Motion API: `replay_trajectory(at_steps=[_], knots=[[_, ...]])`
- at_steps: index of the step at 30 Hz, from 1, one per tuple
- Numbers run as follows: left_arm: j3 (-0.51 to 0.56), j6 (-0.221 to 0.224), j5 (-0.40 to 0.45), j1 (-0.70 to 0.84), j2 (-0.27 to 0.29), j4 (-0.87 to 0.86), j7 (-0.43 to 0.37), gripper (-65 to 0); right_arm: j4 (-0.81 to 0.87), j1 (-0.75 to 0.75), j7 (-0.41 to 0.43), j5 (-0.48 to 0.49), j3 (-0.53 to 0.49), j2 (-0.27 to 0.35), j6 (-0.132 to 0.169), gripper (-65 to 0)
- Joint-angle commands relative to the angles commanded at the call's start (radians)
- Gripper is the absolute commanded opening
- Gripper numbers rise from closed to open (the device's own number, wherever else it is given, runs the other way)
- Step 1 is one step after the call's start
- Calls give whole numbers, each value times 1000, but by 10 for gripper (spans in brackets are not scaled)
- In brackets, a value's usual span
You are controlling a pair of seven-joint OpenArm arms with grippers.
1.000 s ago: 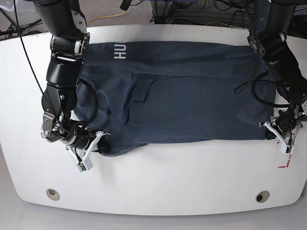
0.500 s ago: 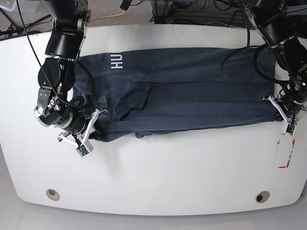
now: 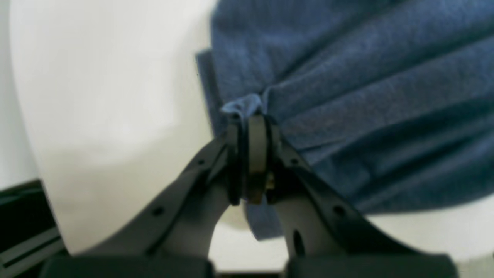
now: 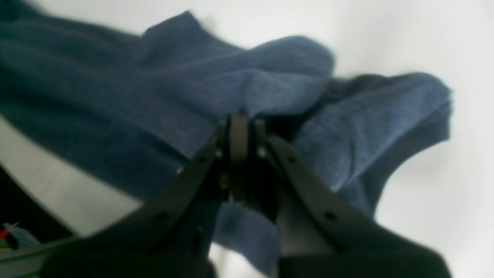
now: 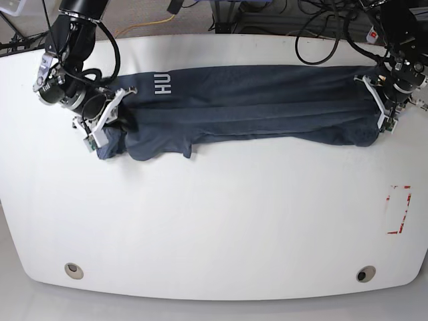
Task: Fold the T-shirt properly
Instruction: 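Lift the hem edge with both grippers and fold it onto the folded edge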
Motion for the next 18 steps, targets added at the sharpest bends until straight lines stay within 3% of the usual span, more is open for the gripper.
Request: replay_trajectory(at_steps=[11,13,14,18], knots=[[-2,0,0,100,-2,-3,0,-646,2,-109,6,-3,0,-35,0,-644],[5,0,0,101,-2,-5,0,-636,-26,-110,6,-3,0,-35,0,-571],[6,0,0,101,-2,-5,0,-603,-40,-110,6,-3,0,-35,0,-496],[8,0,0,97,0,-5,0,-368,-35,-110,6,-2,11,-26,0,-216]])
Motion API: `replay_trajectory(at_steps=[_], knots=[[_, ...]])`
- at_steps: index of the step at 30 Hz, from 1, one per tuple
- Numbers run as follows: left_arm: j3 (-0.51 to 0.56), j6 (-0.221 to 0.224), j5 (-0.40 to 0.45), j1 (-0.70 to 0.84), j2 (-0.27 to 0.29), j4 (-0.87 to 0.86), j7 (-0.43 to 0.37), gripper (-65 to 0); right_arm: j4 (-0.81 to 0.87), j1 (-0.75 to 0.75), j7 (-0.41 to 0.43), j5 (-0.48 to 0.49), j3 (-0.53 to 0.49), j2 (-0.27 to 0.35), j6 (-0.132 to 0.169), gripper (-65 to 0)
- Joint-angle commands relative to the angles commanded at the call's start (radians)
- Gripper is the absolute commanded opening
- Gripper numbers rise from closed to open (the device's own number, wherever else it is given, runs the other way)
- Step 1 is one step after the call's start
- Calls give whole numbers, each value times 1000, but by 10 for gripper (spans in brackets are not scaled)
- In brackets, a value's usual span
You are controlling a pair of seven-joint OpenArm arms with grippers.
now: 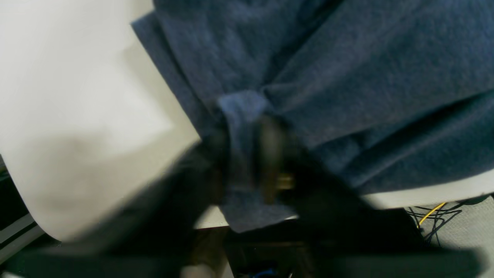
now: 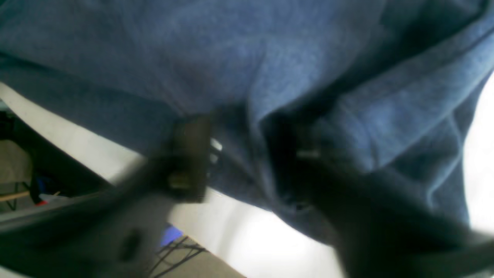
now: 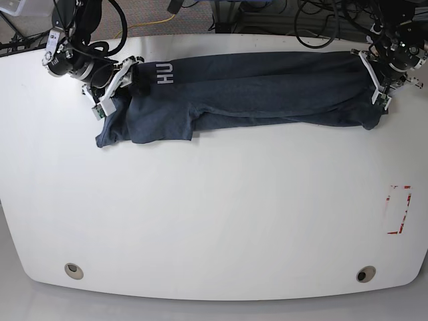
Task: Fold the T-shirt properly
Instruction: 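Lift the hem edge with both grippers and fold it onto the folded edge, then regrip the ends of the folded strip with both grippers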
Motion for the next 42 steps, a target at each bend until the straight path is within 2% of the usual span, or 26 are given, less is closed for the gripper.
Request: replay_trajectory(at_steps=[2,3,5,7,11,13,16,19,21,23,26,29,32,37,40,42], knots=[[0,0,-2,0,0,6,0,-274,40,-2,-5,6,55,5,0,-141],[0,0,-2,-2,0,9,0,-257,60,-2,-6,8,78,-2,0,-132],[-6,0,-12,-18,0,32,2,-253,98,-2,-6,8,112,-8,0,-135],[-17,0,-74,-25,-5,69,2,-253,121,8,-6,9,127,-6,0,-133],[-92,0,-253,-54,-8,92,83,-253,118,80,-6,9,126,-15,0,-133],[-117,0,-282,-100,-6,83,129,-253,117,104,-6,6,91,-35,0,-133],[-81,0,-216,-144,8,34,172,-253,115,132,-6,0,17,-46,0,-141],[-46,0,-132,-155,34,-11,173,-254,63,144,-3,-2,-34,-87,0,-212],[-38,0,-91,-157,43,-35,173,-254,2,161,-2,-9,-48,-101,0,-308],[-21,0,-64,-157,46,-77,173,-254,-74,181,0,-52,-55,-103,0,-436],[0,0,-55,-157,40,-137,173,-254,-158,193,26,-132,-55,-100,0,-547],[6,0,-55,-158,31,-195,152,-254,-207,192,87,-201,-46,-91,0,-534],[46,0,-55,-166,18,-242,92,-254,-253,187,138,-239,-37,-34,0,-525],[81,0,9,-213,25,-316,51,-254,-358,187,199,-241,25,34,0,-525],[84,0,60,-272,26,-362,49,-254,-405,192,207,-238,77,63,0,-525],[84,0,60,-281,26,-367,49,-254,-402,190,207,-236,97,74,0,-525]])
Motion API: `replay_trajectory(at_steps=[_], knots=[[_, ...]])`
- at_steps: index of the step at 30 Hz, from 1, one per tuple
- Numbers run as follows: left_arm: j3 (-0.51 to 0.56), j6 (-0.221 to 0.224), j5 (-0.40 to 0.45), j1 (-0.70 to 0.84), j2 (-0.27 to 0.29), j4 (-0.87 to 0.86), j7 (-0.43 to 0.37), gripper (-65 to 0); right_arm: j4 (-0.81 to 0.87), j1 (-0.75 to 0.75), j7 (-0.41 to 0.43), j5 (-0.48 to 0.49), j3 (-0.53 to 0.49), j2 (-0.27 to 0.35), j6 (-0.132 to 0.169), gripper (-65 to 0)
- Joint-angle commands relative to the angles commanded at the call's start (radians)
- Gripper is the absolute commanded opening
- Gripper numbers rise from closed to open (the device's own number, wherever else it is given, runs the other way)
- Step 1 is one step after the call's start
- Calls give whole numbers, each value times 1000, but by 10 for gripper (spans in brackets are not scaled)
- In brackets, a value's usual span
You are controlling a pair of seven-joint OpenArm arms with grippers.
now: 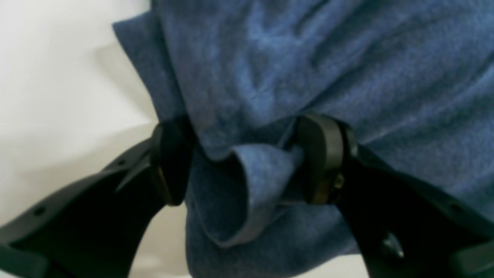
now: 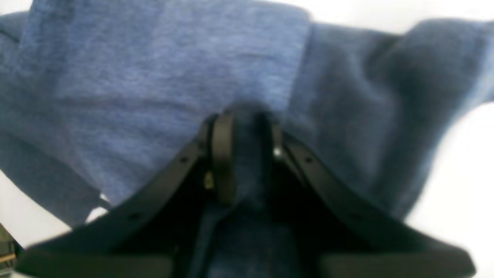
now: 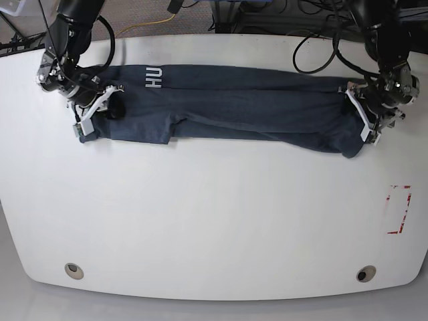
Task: Fold the T-shirt properly
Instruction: 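Regrip the ends of the folded strip with both grippers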
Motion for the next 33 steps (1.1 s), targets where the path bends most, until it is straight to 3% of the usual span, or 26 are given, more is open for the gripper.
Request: replay_trajectory(at_steps=[9,13,19,25,30,33], knots=[[2,0,0,-3,0,17,2,-254,21,52,-2,-35,51,5,0,-520],[0,0,0,5,0,20,2,-254,-21,100,-2,-91,80,44,0,-520],[-3,0,-2,6,2,26,2,-254,29,101,-28,-84,146,63,0,-520],[-6,0,-21,5,21,75,2,-254,196,77,-160,71,146,52,0,-520],[-60,0,-118,6,44,198,34,-254,273,64,-235,209,137,-17,0,-520],[-86,0,-198,5,44,253,77,-253,279,66,-262,212,114,-61,0,-520]])
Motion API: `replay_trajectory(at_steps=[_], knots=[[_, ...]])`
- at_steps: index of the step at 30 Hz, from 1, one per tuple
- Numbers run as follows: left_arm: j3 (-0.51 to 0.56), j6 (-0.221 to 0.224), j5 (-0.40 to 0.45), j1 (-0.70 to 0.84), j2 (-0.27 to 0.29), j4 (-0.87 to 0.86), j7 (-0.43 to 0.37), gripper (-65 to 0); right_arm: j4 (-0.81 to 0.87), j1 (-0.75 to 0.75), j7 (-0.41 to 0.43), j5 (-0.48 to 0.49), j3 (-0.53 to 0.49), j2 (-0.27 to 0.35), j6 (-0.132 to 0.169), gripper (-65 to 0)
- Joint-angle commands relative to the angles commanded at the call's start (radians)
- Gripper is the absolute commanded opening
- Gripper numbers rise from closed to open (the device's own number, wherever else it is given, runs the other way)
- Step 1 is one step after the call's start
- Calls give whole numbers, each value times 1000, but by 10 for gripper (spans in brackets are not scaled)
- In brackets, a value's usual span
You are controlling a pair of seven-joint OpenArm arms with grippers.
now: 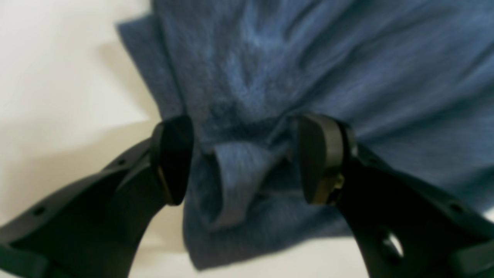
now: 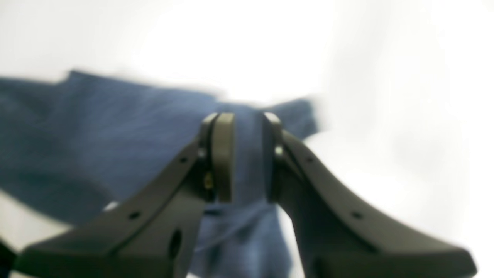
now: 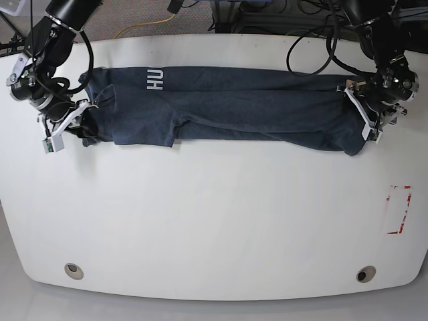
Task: Fold the T-shirt properly
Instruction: 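Regrip the ends of the folded strip with both grippers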
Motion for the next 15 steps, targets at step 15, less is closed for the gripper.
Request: replay_trajectory(at_steps=[15], knots=[[-212,0,-233,-35,-8,31,115,-161,-3,-31,48,-186,-160,-92,0,-520]])
